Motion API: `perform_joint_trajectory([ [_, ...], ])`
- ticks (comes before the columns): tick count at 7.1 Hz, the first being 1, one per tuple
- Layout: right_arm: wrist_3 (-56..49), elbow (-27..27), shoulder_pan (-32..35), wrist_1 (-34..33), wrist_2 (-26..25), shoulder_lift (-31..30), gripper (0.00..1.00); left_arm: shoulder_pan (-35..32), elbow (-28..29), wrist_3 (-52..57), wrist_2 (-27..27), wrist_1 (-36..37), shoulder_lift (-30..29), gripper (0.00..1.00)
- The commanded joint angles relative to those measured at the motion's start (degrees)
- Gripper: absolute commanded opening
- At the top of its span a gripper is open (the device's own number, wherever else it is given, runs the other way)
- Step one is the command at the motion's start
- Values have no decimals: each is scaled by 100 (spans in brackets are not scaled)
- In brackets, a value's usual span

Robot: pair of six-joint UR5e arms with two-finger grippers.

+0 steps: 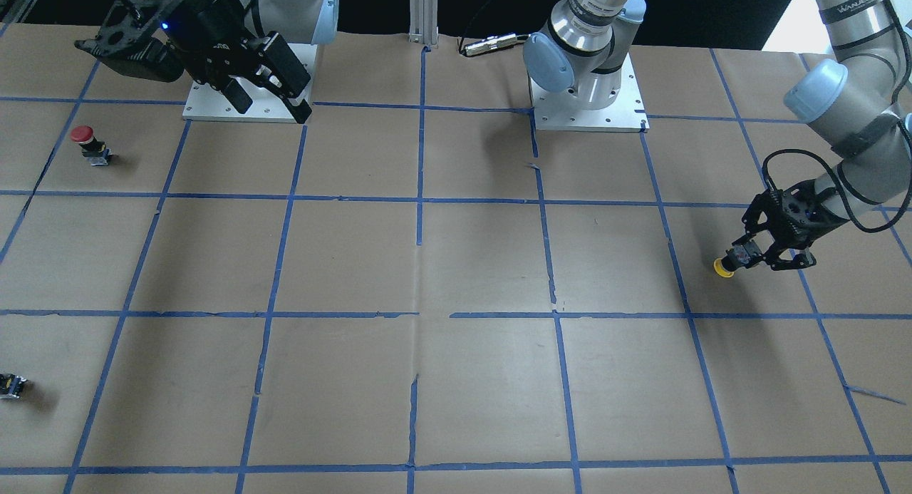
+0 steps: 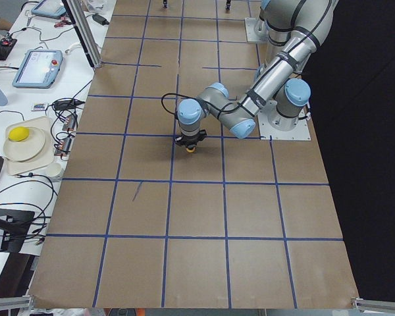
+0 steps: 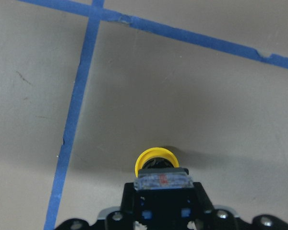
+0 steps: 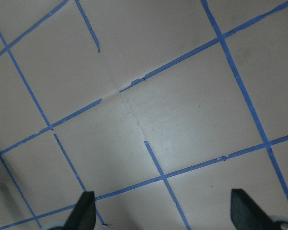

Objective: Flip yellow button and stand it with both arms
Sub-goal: 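Lift the yellow button with the left gripper while the right gripper moves toward it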

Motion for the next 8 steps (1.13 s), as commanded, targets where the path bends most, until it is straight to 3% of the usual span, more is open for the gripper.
perform_joint_trajectory([
  [1,1044,-209,0,-32,901,219,100,-98,53,-1275,-1026,-1747,226,15],
  [4,1367,-148,0,-217,1083,238,100,-895,70,-2975,-3185,-4079,1157,15],
  [6,1367,-77,0,-226,1285,420,100,-1169,70,-2997,-4829,-5697,1406,15],
  [8,2037,-59,0,-209,2019,694,100,-1852,210,-3058,-5973,-6490,1634,15],
])
